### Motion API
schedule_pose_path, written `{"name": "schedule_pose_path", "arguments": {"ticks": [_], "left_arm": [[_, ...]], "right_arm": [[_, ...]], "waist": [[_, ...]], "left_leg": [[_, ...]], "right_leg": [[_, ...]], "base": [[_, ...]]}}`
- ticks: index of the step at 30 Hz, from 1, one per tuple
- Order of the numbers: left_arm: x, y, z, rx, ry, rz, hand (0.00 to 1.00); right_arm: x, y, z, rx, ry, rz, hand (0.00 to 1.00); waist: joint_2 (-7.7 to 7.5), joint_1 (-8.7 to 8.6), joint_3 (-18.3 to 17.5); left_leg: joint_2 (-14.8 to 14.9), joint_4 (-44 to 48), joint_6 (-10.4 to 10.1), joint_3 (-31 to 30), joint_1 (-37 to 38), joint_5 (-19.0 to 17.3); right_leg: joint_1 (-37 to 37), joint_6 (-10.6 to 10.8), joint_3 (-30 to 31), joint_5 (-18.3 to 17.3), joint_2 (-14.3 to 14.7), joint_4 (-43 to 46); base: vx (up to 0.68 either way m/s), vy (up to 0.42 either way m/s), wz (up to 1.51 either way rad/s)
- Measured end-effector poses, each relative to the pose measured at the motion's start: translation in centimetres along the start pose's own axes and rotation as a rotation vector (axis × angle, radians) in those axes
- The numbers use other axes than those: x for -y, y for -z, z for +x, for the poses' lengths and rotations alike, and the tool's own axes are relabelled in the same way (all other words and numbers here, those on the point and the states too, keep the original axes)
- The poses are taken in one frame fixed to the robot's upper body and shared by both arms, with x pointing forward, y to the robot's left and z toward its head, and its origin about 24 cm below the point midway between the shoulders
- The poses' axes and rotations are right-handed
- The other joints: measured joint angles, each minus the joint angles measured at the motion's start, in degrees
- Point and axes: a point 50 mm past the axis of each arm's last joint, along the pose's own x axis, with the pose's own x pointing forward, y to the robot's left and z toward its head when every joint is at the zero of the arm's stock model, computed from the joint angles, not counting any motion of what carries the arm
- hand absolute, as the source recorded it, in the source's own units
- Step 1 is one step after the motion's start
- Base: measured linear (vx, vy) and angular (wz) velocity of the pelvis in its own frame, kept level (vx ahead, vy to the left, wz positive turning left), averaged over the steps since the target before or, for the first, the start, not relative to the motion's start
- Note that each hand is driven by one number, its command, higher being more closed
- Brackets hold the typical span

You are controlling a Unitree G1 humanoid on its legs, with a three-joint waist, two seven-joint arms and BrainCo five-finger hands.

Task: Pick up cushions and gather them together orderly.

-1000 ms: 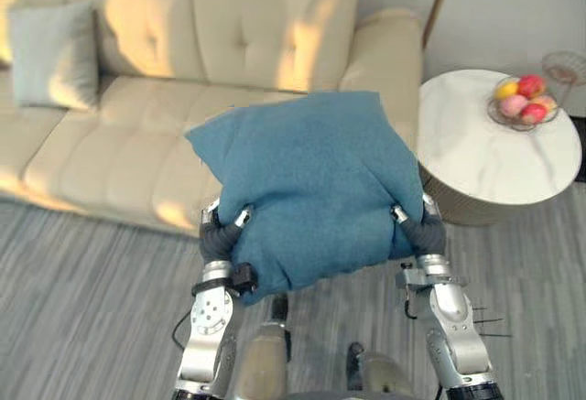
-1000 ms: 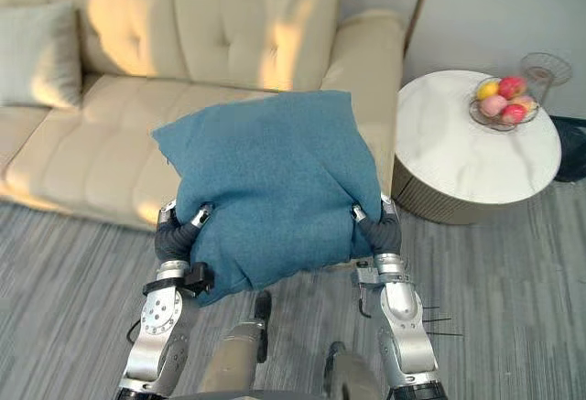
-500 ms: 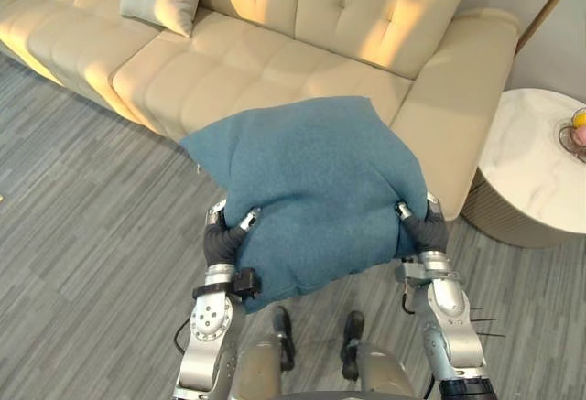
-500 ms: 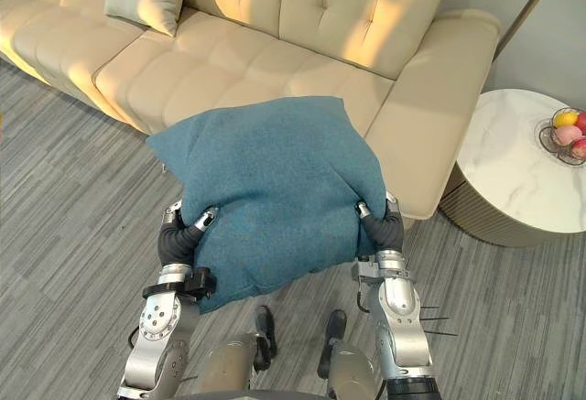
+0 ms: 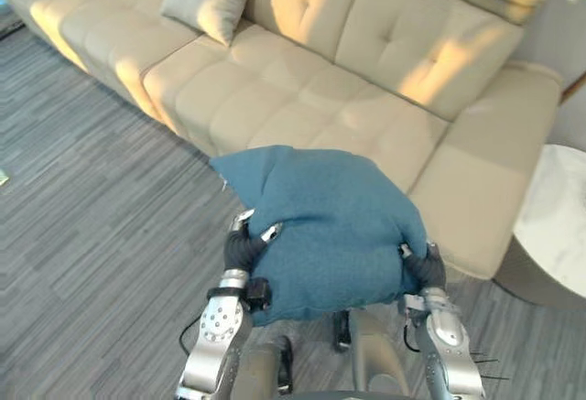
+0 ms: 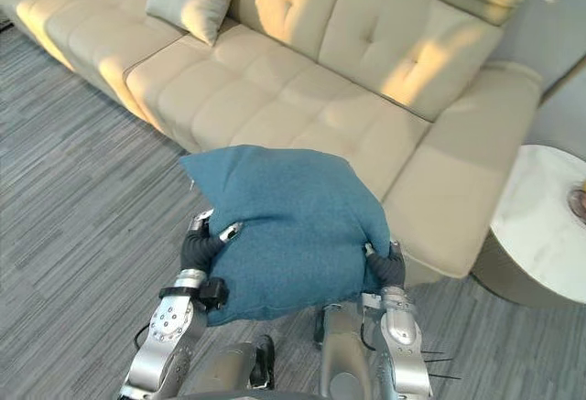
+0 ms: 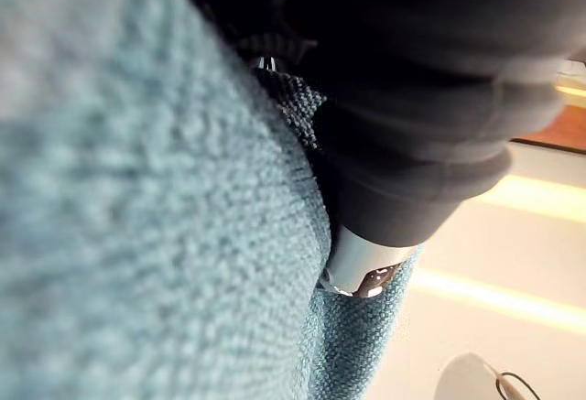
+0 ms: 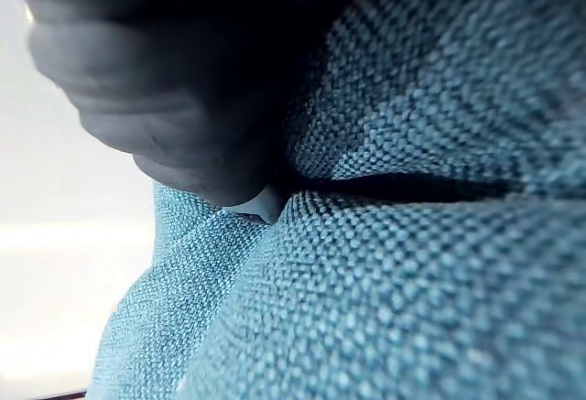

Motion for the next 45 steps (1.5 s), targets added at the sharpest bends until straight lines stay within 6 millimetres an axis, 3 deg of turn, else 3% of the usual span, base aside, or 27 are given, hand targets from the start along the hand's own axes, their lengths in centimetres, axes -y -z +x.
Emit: {"name": "schedule_pose_path", "arguments": {"ticks": [1,2,3,4,6,9,12,16,18,19,21,23,24,25,26,27,29,32,37,39,43,45], "left_arm": [[0.2,0.2,-0.2,-0.008,0.002,-0.007,1.0],[0.6,0.2,-0.2,-0.003,0.009,-0.019,1.0],[0.6,0.1,-0.1,0.001,0.0,-0.027,1.0],[0.4,0.1,-0.1,0.001,-0.016,-0.033,1.0],[0.4,0.3,-0.3,-0.007,-0.029,-0.047,1.0],[0.5,-0.4,-0.3,0.026,-0.035,-0.07,1.0],[0.5,-1.3,-0.2,0.068,-0.042,-0.086,1.0],[-0.4,-0.6,-1.0,0.041,-0.099,-0.092,1.0],[-0.6,-0.3,-1.5,0.025,-0.116,-0.095,1.0],[-1.0,0.1,-2.0,0.006,-0.132,-0.086,1.0],[-1.6,0.4,-2.3,-0.009,-0.144,-0.066,1.0],[-2.1,0.7,-2.5,-0.025,-0.144,-0.039,1.0],[-2.4,0.9,-2.5,-0.033,-0.148,-0.029,1.0],[-2.9,1.2,-2.6,-0.048,-0.167,-0.019,1.0],[-3.2,1.4,-2.6,-0.055,-0.177,-0.014,1.0],[-3.8,1.8,-2.7,-0.074,-0.193,0.001,1.0],[-4.1,2.3,-2.7,-0.098,-0.2,0.012,1.0],[-3.8,2.6,-2.8,-0.111,-0.194,0.021,1.0],[-3.7,2.2,-2.2,-0.088,-0.208,0.046,1.0],[-4.1,1.6,-1.2,-0.058,-0.231,0.059,1.0],[-4.2,-1.5,2.1,0.088,-0.288,0.091,1.0],[-4.0,-3.3,3.5,0.169,-0.317,0.092,1.0]], "right_arm": [[0.2,0.3,-0.2,-0.014,0.002,-0.005,1.0],[0.2,0.3,-0.3,-0.02,0.006,-0.005,1.0],[0.1,0.2,-0.2,-0.021,0.006,-0.005,1.0],[0.0,-0.3,-0.2,-0.008,-0.002,-0.003,1.0],[0.0,-1.4,-0.2,0.041,0.001,-0.002,1.0],[0.0,-3.5,-0.2,0.132,0.006,-0.004,1.0],[-0.2,-4.1,-0.1,0.157,0.0,0.001,1.0],[-1.1,-4.2,0.0,0.162,-0.033,0.004,1.0],[-1.3,-4.1,0.1,0.159,-0.041,-0.016,1.0],[-1.6,-3.4,0.1,0.13,-0.048,-0.025,1.0],[-2.2,-2.8,-0.1,0.104,-0.056,-0.012,1.0],[-2.8,-2.2,0.4,0.081,-0.074,-0.021,1.0],[-3.0,-2.0,0.7,0.072,-0.082,-0.034,1.0],[-3.7,-1.5,1.4,0.055,-0.103,-0.051,1.0],[-4.0,-1.4,1.6,0.046,-0.113,-0.053,1.0],[-4.6,-1.0,2.0,0.029,-0.133,-0.059,1.0],[-4.6,-0.3,2.1,0.001,-0.141,-0.074,1.0],[-4.4,0.5,2.0,-0.029,-0.145,-0.11,1.0],[-4.7,-0.3,2.6,0.006,-0.145,-0.133,1.0],[-5.6,-1.3,3.2,0.053,-0.146,-0.15,1.0],[-7.7,-5.8,5.0,0.224,-0.125,-0.122,1.0],[-8.6,-8.4,5.4,0.332,-0.094,-0.119,1.0]], "waist": [[1.0,-0.27,-0.76],[3.28,-0.79,-2.09],[3.7,-0.31,-2.18],[3.75,0.32,-2.16],[3.91,1.47,-2.25],[3.45,2.4,-2.46],[3.49,4.1,-2.52],[3.6,4.64,-2.63],[5.29,5.66,-3.87],[4.56,6.03,-4.83],[2.14,5.24,-6.21],[0.58,5.07,-7.17],[0.54,4.78,-7.21],[0.59,4.82,-7.19],[0.56,4.81,-7.21],[0.54,4.77,-7.22],[1.08,4.38,-7.06],[1.78,4.29,-7.13],[2.04,4.26,-7.02],[2.29,4.3,-6.33],[3.21,4.98,-2.5],[3.28,6.23,-1.18]], "left_leg": [[1.11,1.01,-1.38,-0.23,1.31,-0.72],[4.43,8.5,-4.95,1.51,-1.73,-0.16],[8.44,18.41,-9.44,5.25,-5.14,3.2],[11.75,25.92,-9.76,8.14,-7.13,7.71],[17.57,35.15,-8.72,12.51,-10.01,7.71],[19.72,32.59,-2.44,17.67,-14.08,3.93],[20.22,23.34,-2.32,15.56,-16.9,3.47],[17.49,7.04,-6.09,3.72,-16.84,6.14],[17.19,1.37,-7.95,0.51,-14.67,8.8],[16.42,2.8,-7.9,1.95,-13.64,12.14],[15.4,2.3,-6.99,7.28,-12.53,11.7],[14.48,2.0,-6.66,11.98,-11.27,11.63],[14.34,2.13,-6.66,13.2,-10.74,11.63],[14.3,0.62,-6.3,15.45,-9.23,11.79],[14.23,-0.69,-5.54,16.47,-8.36,11.97],[13.62,-3.76,-4.67,18.14,-6.54,12.35],[12.7,-7.11,-3.96,18.74,-5.04,13.3],[11.76,-9.93,-4.25,18.12,-3.65,14.22],[11.63,-11.47,-4.63,17.5,-5.01,15.06],[11.59,-9.96,-4.53,17.55,-7.54,15.0],[12.5,-3.35,-3.33,17.78,-16.37,14.2],[13.09,-0.41,-2.86,17.81,-20.77,13.86]], "right_leg": [[0.44,-0.32,-1.36,0.25,0.18,1.39],[0.93,-1.91,-4.0,-2.06,1.93,3.08],[2.66,-3.47,-3.99,-3.07,4.63,3.26],[4.79,-4.64,-3.55,-4.03,6.6,2.56],[10.37,-5.74,-1.76,-4.82,10.35,-1.01],[16.18,-5.99,4.36,-5.41,11.68,-5.99],[19.03,-5.02,9.67,-6.65,11.52,-6.28],[20.86,-1.88,18.98,-11.2,11.82,-2.48],[18.86,0.63,23.45,-13.65,13.88,0.17],[18.35,2.27,26.63,-14.59,13.9,0.89],[17.62,4.33,29.21,-14.44,11.26,0.06],[17.24,6.34,30.78,-12.64,9.26,-2.58],[17.38,7.12,30.64,-10.93,8.49,-4.49],[17.16,6.73,26.4,-7.8,7.43,-7.17],[17.08,6.04,23.26,-6.95,6.94,-7.81],[16.06,4.86,14.92,-6.2,5.52,-8.12],[16.05,3.41,7.56,-5.15,4.02,-8.48],[16.66,3.21,7.68,-4.31,4.33,-9.94],[17.19,2.95,8.0,-0.21,4.9,-16.11],[16.03,3.0,8.25,1.6,4.73,-17.82],[9.34,3.24,8.62,3.87,4.54,-16.54],[5.48,3.26,8.64,4.3,4.57,-15.05]], "base": [[0.63,-0.226,0.45],[0.64,-0.219,0.06],[0.77,-0.236,-0.3],[0.61,-0.187,-0.64],[0.56,-0.102,-0.81],[0.46,-0.013,-0.82],[0.36,0.12,-1.12],[0.23,0.293,-1.18],[0.12,0.439,-1.67],[0.11,0.451,-1.5],[0.14,0.355,-1.13],[0.12,0.298,-1.13],[0.07,0.3,-1.44],[0.01,0.135,-1.1],[0.02,0.132,-1.18],[0.01,0.044,-0.7],[0.02,0.01,-0.4],[0.01,-0.014,-0.12],[-0.03,-0.022,-0.08],[-0.12,-0.004,-0.08],[-0.19,0.006,-0.06],[-0.23,-0.004,-0.06]]}}
